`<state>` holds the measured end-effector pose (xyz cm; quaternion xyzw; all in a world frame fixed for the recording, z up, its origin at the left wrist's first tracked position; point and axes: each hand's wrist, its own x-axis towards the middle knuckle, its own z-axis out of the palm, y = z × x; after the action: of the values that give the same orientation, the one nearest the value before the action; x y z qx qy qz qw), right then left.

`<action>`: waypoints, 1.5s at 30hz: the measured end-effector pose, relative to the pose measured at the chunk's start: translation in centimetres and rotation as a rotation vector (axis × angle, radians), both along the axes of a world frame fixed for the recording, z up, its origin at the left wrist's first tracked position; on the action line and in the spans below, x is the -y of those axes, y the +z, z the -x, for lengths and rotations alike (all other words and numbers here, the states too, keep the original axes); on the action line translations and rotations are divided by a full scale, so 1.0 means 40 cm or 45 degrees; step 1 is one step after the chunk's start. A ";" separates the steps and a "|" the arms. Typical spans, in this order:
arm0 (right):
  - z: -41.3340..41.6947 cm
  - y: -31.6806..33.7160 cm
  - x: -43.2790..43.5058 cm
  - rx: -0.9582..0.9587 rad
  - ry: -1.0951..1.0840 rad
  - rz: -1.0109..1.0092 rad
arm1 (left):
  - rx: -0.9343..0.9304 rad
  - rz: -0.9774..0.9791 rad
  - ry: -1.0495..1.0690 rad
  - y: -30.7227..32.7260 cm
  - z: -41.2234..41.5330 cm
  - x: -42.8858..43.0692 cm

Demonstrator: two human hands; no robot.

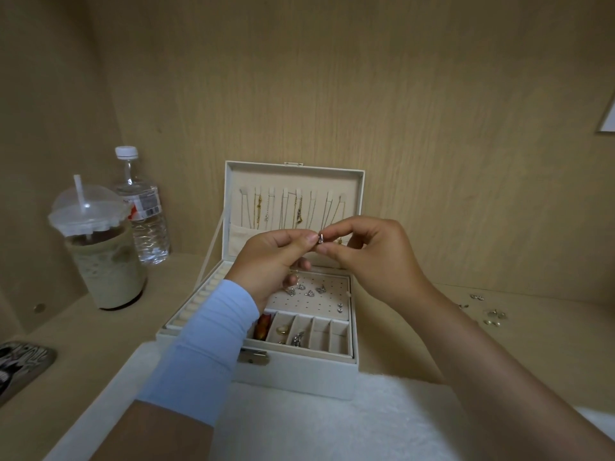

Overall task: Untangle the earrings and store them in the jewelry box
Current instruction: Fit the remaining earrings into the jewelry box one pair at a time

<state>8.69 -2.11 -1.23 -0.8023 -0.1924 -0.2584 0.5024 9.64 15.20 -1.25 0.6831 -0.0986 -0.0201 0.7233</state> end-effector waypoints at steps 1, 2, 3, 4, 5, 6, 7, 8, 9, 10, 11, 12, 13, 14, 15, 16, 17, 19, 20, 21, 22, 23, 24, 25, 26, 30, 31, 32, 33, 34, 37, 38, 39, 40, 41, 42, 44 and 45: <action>0.001 0.001 0.000 0.004 -0.005 0.007 | 0.022 -0.039 0.021 0.000 0.001 -0.001; -0.001 0.001 0.002 0.012 -0.012 0.018 | 0.043 -0.075 0.040 0.001 0.002 -0.001; -0.002 0.000 0.004 0.024 -0.019 0.033 | 0.071 -0.109 0.054 0.001 0.005 0.001; -0.005 -0.002 0.006 0.052 -0.025 0.057 | 0.114 -0.149 0.068 0.000 0.005 0.002; -0.010 -0.005 0.010 0.087 -0.029 0.087 | 0.170 -0.196 0.082 -0.002 0.004 0.003; -0.014 -0.007 0.016 0.121 -0.048 0.142 | 0.233 -0.252 0.094 -0.006 0.002 0.002; -0.018 -0.010 0.024 0.133 -0.074 0.222 | 0.298 -0.334 0.105 -0.013 -0.003 -0.002; -0.021 -0.013 0.035 0.122 -0.116 0.336 | 0.367 -0.465 0.118 -0.020 -0.009 -0.009; -0.022 -0.016 0.047 0.104 -0.149 0.475 | 0.430 -0.632 0.133 -0.028 -0.016 -0.015; -0.022 -0.021 0.057 0.077 -0.157 0.611 | 0.480 -0.791 0.140 -0.035 -0.020 -0.021; -0.020 -0.026 0.064 0.035 -0.129 0.710 | 0.513 -0.907 0.135 -0.039 -0.023 -0.023; -0.017 -0.029 0.065 -0.026 -0.089 0.770 | 0.535 -0.986 0.118 -0.041 -0.022 -0.022; -0.016 -0.032 0.064 -0.079 -0.052 0.805 | 0.556 -1.055 0.103 -0.042 -0.021 -0.019; -0.014 -0.033 0.061 -0.111 -0.032 0.834 | 0.588 -1.132 0.095 -0.042 -0.019 -0.014; -0.016 -0.033 0.059 -0.122 -0.022 0.858 | 0.632 -1.212 0.094 -0.043 -0.019 -0.009; -0.015 -0.032 0.057 -0.126 -0.020 0.872 | 0.674 -1.271 0.099 -0.044 -0.019 -0.006; -0.017 -0.031 0.058 -0.128 -0.020 0.875 | 0.700 -1.296 0.103 -0.047 -0.022 -0.006; -0.017 -0.027 0.060 -0.147 -0.020 0.866 | 0.708 -1.307 0.098 -0.051 -0.027 -0.006; -0.017 -0.026 0.061 -0.159 -0.015 0.860 | 0.709 -1.312 0.099 -0.053 -0.029 -0.006; -0.015 -0.026 0.062 -0.165 -0.007 0.859 | 0.715 -1.320 0.105 -0.054 -0.031 -0.004; -0.014 -0.026 0.061 -0.165 0.000 0.872 | 0.728 -1.330 0.115 -0.055 -0.032 -0.003; -0.013 -0.025 0.061 -0.159 0.004 0.890 | 0.740 -1.340 0.124 -0.057 -0.034 -0.001; -0.012 -0.023 0.060 -0.156 0.009 0.912 | 0.755 -1.347 0.132 -0.059 -0.036 0.000; -0.011 -0.022 0.060 -0.165 0.025 0.926 | 0.765 -1.349 0.137 -0.061 -0.036 0.000; -0.010 -0.020 0.061 -0.195 0.050 0.932 | 0.774 -1.351 0.142 -0.062 -0.037 0.001; -0.012 -0.013 0.063 -0.369 0.093 0.839 | 0.810 -1.387 0.168 -0.062 -0.036 0.003; -0.012 -0.013 0.063 -0.406 0.100 0.780 | 0.814 -1.387 0.174 -0.062 -0.035 0.004; -0.012 -0.014 0.063 -0.434 0.103 0.728 | 0.815 -1.379 0.178 -0.063 -0.035 0.004; -0.012 -0.016 0.062 -0.453 0.102 0.696 | 0.812 -1.366 0.178 -0.063 -0.035 0.004; -0.010 -0.016 0.061 -0.471 0.104 0.679 | 0.809 -1.355 0.178 -0.062 -0.034 0.003; -0.002 -0.008 0.062 -0.495 0.106 0.645 | 0.803 -1.335 0.172 -0.056 -0.028 0.003; 0.001 -0.002 0.069 -0.484 0.092 0.613 | 0.804 -1.317 0.170 -0.051 -0.024 0.005; 0.006 0.006 0.080 -0.467 0.073 0.570 | 0.803 -1.286 0.167 -0.046 -0.020 0.008; 0.012 0.017 0.094 -0.446 0.051 0.526 | 0.800 -1.243 0.162 -0.039 -0.013 0.012; 0.020 0.026 0.111 -0.423 0.024 0.493 | 0.795 -1.192 0.154 -0.032 -0.007 0.020; 0.028 0.033 0.133 -0.407 -0.006 0.482 | 0.793 -1.144 0.139 -0.025 0.001 0.032; 0.051 0.044 0.187 -0.428 -0.059 0.509 | 0.815 -1.082 0.090 -0.010 0.020 0.072; 0.063 0.047 0.217 -0.460 -0.079 0.543 | 0.833 -1.067 0.060 -0.004 0.030 0.100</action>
<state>6.19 -10.78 0.66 -0.9284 -0.1253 -0.0802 0.3404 8.46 11.20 -1.41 0.8861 -0.2873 0.1727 0.3202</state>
